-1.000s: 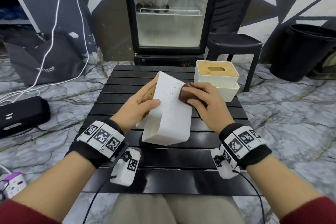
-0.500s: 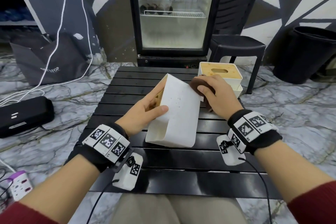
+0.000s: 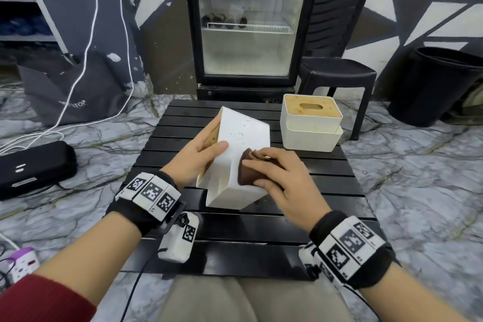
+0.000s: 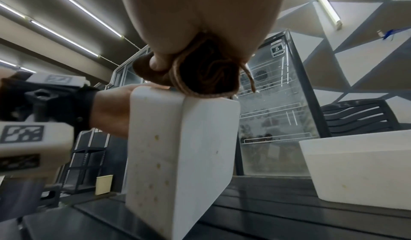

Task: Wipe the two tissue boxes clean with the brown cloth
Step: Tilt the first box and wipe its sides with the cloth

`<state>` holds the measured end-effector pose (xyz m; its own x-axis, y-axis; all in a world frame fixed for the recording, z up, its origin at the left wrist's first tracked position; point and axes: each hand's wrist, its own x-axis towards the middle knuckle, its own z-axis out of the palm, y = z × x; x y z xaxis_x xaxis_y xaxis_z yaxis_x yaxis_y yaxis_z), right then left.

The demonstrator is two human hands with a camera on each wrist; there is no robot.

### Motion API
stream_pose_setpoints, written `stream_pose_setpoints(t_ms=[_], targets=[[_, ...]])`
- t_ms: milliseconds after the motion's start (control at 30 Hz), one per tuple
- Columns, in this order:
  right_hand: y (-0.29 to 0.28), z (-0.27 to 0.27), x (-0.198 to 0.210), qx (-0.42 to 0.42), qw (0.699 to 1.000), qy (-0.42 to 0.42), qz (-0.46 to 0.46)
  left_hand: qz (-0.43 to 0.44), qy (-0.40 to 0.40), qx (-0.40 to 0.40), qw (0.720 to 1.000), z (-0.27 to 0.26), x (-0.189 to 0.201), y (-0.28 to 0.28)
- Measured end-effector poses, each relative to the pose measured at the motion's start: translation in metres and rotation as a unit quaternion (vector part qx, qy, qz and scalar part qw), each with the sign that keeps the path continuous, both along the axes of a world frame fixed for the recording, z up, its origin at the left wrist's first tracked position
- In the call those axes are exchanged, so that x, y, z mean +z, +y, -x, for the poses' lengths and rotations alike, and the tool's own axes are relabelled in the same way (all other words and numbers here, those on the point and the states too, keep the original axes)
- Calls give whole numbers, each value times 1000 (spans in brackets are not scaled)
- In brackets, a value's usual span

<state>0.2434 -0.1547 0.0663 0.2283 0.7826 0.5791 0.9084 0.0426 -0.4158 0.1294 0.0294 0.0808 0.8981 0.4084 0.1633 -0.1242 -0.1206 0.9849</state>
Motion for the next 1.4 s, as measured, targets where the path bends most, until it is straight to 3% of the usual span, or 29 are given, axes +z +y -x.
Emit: stream_pose_setpoints(t_ms=[500, 1167, 1400], targets=[[14, 2, -7, -2, 1000, 11, -18, 0, 11, -25, 1000, -4, -1, 2], [36, -49, 6, -84, 993, 34, -73, -23, 42, -91, 995, -9, 1, -7], [41, -61, 14, -83, 994, 63, -38, -29, 47, -98, 994, -7, 2, -7]])
